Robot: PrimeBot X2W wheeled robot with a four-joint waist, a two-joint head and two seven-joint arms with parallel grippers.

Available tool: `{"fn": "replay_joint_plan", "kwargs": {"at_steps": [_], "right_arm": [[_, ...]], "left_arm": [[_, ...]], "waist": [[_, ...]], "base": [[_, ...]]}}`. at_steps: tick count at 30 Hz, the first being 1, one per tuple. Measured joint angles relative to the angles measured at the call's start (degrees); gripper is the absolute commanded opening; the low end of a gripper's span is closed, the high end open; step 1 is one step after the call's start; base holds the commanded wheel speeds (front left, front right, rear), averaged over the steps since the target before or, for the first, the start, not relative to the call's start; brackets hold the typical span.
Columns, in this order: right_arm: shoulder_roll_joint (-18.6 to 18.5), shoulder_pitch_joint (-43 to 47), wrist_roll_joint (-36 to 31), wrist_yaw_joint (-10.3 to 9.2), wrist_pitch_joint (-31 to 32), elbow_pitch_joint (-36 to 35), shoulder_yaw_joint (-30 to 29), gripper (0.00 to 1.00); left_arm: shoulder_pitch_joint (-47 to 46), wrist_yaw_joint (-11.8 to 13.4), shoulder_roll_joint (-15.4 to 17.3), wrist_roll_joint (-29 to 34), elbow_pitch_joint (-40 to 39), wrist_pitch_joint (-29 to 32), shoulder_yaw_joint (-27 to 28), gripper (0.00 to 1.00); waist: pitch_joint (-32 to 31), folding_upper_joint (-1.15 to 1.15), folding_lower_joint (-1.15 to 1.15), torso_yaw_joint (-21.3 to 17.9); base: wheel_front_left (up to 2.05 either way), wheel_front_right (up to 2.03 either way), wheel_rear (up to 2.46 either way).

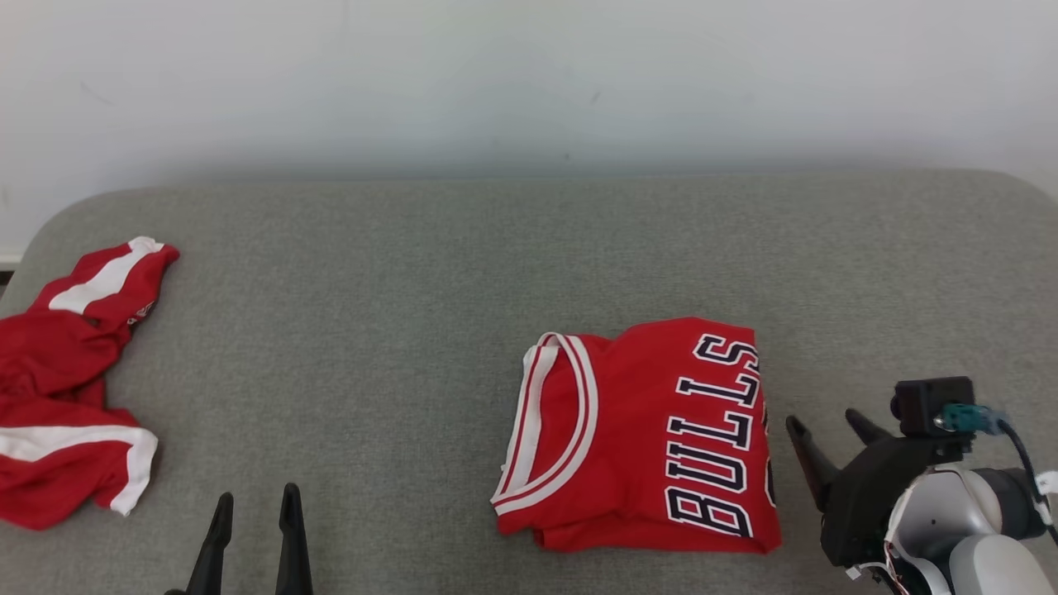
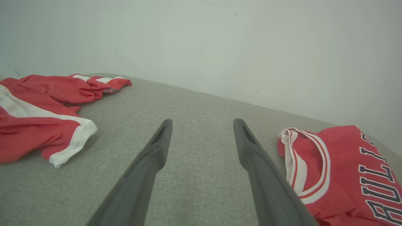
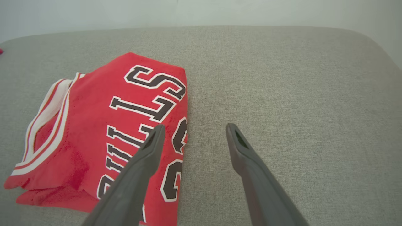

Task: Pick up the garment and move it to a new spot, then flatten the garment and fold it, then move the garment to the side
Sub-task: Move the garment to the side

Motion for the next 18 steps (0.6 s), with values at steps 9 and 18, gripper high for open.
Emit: {"fn": "replay_joint_plan", "kwargs": {"at_steps": [9, 18], "right_arm": [[0.5, -3.5, -1.0, 0.00, 8.5, 1.8, -2.4, 1.00], [3.2, -4.8, -3.6, -0.01, 5.3, 5.1, -4.3, 1.00]], "left_arm": [[-2.0, -0.1, 0.0, 0.0, 0.1, 0.0, -1.0, 1.00], [-3.2, -0.1, 0.0, 0.0, 0.0, 0.0, -1.5, 1.00]], "waist": [[3.1, 0.00, 0.00, 3.5], [6.6, 0.00, 0.00, 6.0]], "base": [[0.00, 0.00, 0.00], [0.00, 0.00, 0.00]]}}
